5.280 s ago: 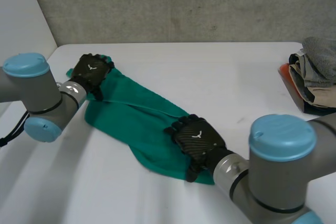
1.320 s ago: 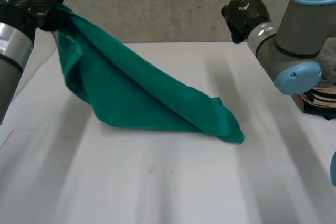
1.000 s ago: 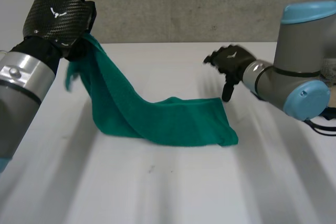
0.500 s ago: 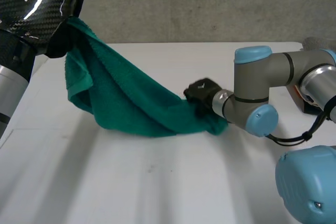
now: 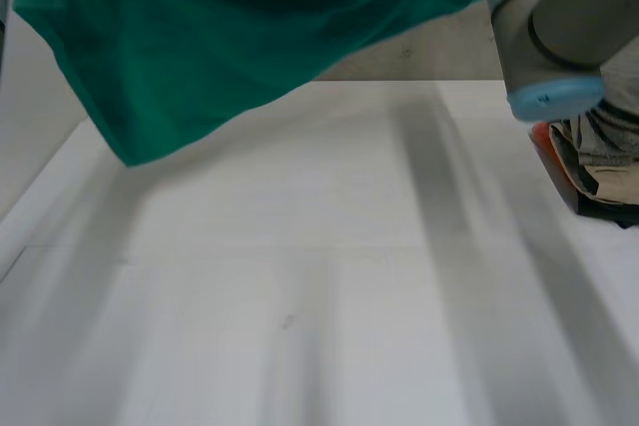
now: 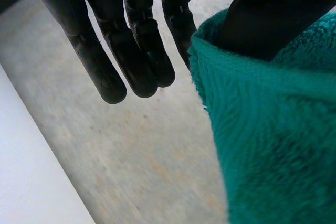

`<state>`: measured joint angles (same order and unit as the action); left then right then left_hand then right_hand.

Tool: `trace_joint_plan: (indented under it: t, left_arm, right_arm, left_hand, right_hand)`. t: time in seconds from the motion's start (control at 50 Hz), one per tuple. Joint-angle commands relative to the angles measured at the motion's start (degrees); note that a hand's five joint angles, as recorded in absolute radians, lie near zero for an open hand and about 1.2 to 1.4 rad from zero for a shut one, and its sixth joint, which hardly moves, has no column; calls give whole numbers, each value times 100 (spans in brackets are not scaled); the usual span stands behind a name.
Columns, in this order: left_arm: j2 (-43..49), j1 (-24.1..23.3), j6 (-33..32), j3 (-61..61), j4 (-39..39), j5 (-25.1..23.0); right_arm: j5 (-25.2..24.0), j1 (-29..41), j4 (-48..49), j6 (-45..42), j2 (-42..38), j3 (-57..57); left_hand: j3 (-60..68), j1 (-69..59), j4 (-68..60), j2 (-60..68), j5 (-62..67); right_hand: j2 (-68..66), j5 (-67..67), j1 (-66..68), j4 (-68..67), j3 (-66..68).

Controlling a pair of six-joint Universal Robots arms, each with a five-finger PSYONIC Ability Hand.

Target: Fold the laundry.

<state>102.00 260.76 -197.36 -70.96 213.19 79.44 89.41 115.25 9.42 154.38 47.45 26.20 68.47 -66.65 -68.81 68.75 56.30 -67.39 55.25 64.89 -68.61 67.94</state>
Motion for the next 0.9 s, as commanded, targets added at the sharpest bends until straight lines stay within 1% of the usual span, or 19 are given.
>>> trace_joint_plan:
  t: [0.02,0.12,0.14,0.16,0.22,0.28,0.4,0.42,0.44,0.46,0.54,0.58,0.64,0.7,0.76,0.78,0.82,0.84,0.9]
  left_arm:
    - [-22,-25,-4,-1190,-303,-60]
    - [-84,-60,-48,-2526,-497,-253]
    - [-101,-60,-66,-2737,-523,-306]
    - [-128,-43,-127,-3165,-558,-420]
    - [-119,18,-372,-3747,-568,-535]
    - [-49,54,-584,-4021,-568,-552]
    - [724,256,-962,-4110,-576,-570]
    - [803,291,-997,-4084,-576,-570]
    - [908,343,-1067,-4031,-568,-570]
    - [953,370,-1103,-3996,-568,-570]
    - [1085,590,-1120,-3890,-559,-570]
    - [1181,739,-1120,-3855,-567,-570]
    - [1278,766,-1129,-3846,-576,-570]
    - [1340,740,-1129,-3890,-603,-561]
    - [1296,713,-1138,-3960,-611,-561]
    - [1226,704,-1129,-4004,-620,-553]
    - [1121,687,-1129,-4040,-629,-526]
    - [998,678,-1129,-4075,-664,-509]
    - [751,669,-1103,-4136,-822,-508]
  right_arm:
    - [-116,-433,-133,-31,265,1877]
    - [-599,-705,-229,-233,607,3459]
    - [-844,-836,-256,-364,704,4027]
    - [-968,-890,-256,-435,739,4294]
    - [-1338,-1057,-239,-707,766,5095]
    - [-1479,-1136,-195,-953,775,5631]
    - [-1479,-1233,-203,-1059,810,5949]
    - [-1453,-1259,-229,-1059,853,5958]
    - [-1453,-1268,-238,-1051,871,5958]
    - [-1444,-1303,-247,-1050,906,5958]
    - [-1444,-1453,-265,-998,1108,5993]
    - [-1444,-1470,-265,-998,1152,6037]
    - [-1435,-1470,-265,-1007,1205,6090]
    - [-1453,-1470,-265,-998,1223,6151]
    - [-1461,-1462,-265,-1050,1267,6230]
    - [-1470,-1462,-265,-1050,1284,6248]
    - [-1479,-1462,-273,-1050,1328,6283]
    - [-1479,-1462,-282,-1050,1372,6318]
    - [-1470,-1462,-344,-1042,1460,6362]
  left_hand:
    - [1153,-1335,-1119,1125,1370]
    - [1153,-1335,-1119,1125,1370]
    - [1153,-1335,-1119,1125,1370]
    - [1153,-1335,-1119,1125,1370]
    - [1153,-1335,-1119,1125,1370]
    - [1153,-1335,-1119,1125,1370]
    - [1153,-1335,-1119,1125,1370]
    - [340,-521,-305,311,556]
    - [-851,669,885,-879,-634]
    - [-1246,1064,1280,-1274,-1029]
    - [-1988,1806,2022,-2017,-1772]
    - [-2711,2529,2745,-2739,-2494]
    - [-2848,2666,2882,-2876,-2631]
    - [-2814,2633,2849,-2843,-2598]
    - [-2346,2164,2380,-2374,-2130]
    - [-861,679,895,-889,-645]
    - [896,-1077,-861,867,1112]
    - [1151,-1333,-1117,1123,1367]
    - [1153,-1335,-1119,1125,1370]
  right_hand:
    - [-1261,1475,1511,-1139,1206]
    - [-1261,1475,1511,-1139,1206]
    - [-1261,1475,1511,-1139,1206]
    - [-1261,1475,1511,-1139,1206]
    - [-1261,1475,1511,-1139,1206]
    - [-1261,1475,1511,-1139,1206]
    - [-1261,1475,1511,-1139,1206]
    - [-1261,1475,1511,-1139,1206]
    - [-1261,1475,1511,-1139,1206]
    - [-1261,1475,1511,-1139,1206]
    - [-1261,1475,1511,-1139,1206]
    - [-1261,1475,1511,-1139,1206]
    - [-1261,1475,1511,-1139,1206]
    - [-1261,1475,1511,-1139,1206]
    - [-1261,1475,1511,-1139,1206]
    - [-1261,1475,1511,-1139,1206]
    - [-1261,1475,1511,-1139,1206]
    - [-1261,1475,1511,-1139,1206]
    - [-1261,1475,1511,-1139,1206]
